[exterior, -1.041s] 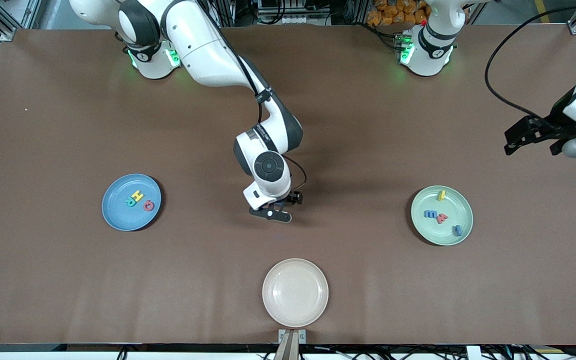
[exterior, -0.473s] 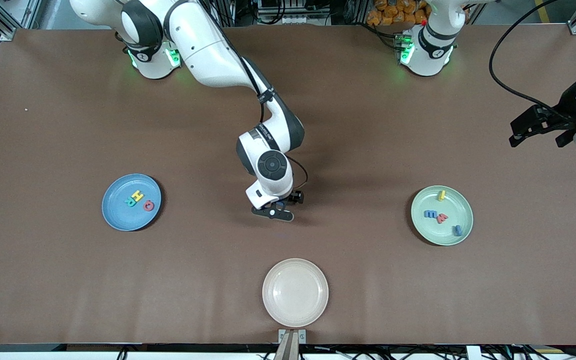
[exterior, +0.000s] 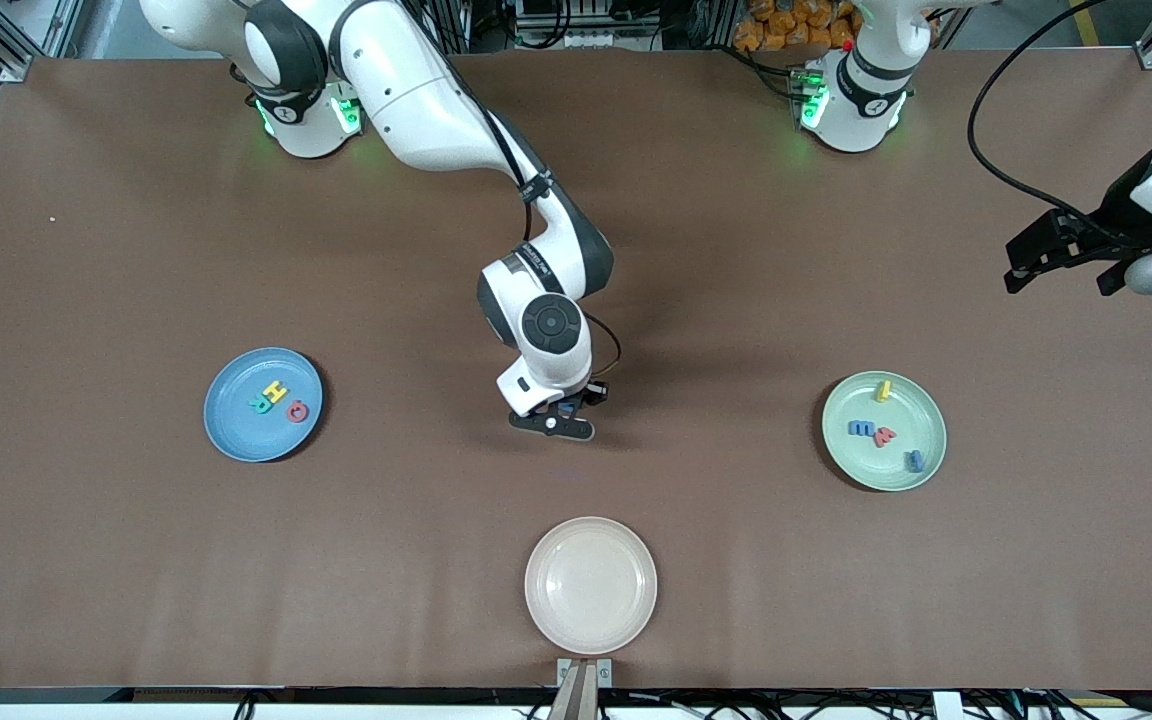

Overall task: Sort uppercase to blue plate, lowercase to green plate
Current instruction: 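Carry the blue W to the blue plate and release it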

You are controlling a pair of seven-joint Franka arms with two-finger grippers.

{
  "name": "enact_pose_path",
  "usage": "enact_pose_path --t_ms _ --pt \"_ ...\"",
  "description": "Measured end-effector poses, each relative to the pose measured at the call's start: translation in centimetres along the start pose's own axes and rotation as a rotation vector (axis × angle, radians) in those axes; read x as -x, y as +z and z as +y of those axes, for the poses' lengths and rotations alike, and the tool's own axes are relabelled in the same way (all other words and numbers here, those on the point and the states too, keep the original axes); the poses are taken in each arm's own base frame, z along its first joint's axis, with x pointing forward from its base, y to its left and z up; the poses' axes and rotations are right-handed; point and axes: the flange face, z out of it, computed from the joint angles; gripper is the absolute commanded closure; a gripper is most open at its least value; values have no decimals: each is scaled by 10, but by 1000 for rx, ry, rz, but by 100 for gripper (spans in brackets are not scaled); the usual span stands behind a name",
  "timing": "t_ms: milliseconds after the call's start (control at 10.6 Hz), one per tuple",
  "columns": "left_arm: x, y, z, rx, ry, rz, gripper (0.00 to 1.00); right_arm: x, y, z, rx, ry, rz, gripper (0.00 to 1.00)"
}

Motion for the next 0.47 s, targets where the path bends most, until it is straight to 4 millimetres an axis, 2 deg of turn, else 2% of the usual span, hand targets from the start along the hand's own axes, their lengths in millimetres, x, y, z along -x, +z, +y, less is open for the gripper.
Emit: enact_pose_path --t_ms 284,473 --pt "0 0 1 0 2 -1 0 -12 -8 7 9 12 25 100" --pt "0 0 2 0 -4 -1 0 -25 -29 17 -3 29 15 100"
